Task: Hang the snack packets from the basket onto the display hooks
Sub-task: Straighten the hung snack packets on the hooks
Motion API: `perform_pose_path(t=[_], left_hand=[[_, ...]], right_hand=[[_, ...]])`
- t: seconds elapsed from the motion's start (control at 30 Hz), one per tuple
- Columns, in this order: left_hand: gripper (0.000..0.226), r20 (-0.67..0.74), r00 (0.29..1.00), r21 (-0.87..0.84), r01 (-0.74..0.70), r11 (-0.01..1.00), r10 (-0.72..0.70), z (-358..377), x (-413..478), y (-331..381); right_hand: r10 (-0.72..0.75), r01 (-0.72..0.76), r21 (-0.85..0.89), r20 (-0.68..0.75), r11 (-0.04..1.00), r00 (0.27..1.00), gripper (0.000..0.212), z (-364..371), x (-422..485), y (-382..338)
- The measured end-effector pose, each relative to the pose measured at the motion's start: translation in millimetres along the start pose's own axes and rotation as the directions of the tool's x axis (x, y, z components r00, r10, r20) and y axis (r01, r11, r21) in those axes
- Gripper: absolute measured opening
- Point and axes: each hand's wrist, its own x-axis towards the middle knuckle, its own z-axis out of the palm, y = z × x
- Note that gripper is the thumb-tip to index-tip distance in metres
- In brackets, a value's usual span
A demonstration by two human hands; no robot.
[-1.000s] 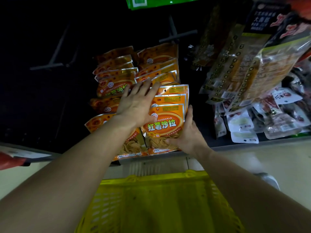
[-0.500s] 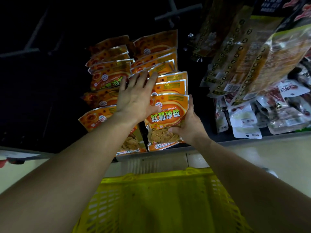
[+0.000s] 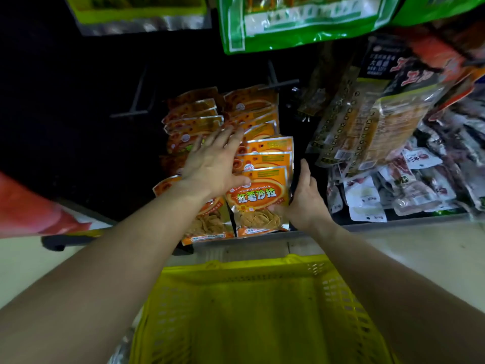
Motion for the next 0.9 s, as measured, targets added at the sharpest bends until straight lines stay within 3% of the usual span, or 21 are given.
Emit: perform_pose_path(t=[0.1,0.23,0.33,0.47,0.67,0.9], left_hand=[[0.114,0.006,0.998,-0.013,0.057,0.998,-0.057,-20,-27,-18],[0.115,0.060,0.987,-0.045,0.149,0.988,-0.147,-26,-68,-47],[0.119,0.098,0.978,-0.079,0.194,0.978,-0.186,-19,-87,-61],[0.125,0.124,0.970,-0.083,0.221,0.972,-0.210,-2,-86,-58],[0.139,0.115,0.958,-0.093,0.273,0.958,-0.262,26,-65,-63],[0.139,0.044,0.968,-0.031,0.248,0.968,-0.246,68,-54,-69]], right_hand=[[-0.056,0.056,-0.023,-0.037,0.998,0.998,0.122,-14,-15,-22],[-0.185,0.159,-0.179,-0.140,0.971,0.973,0.102,-9,-37,-46],[-0.238,0.216,-0.245,-0.064,0.945,0.969,0.090,14,-46,-55],[-0.209,0.221,-0.227,0.079,0.948,0.975,0.105,57,-44,-63],[-0.207,0.244,-0.334,0.144,0.910,0.968,0.130,101,-23,-70],[-0.239,0.245,-0.471,0.073,0.847,0.968,0.141,128,-4,-62]])
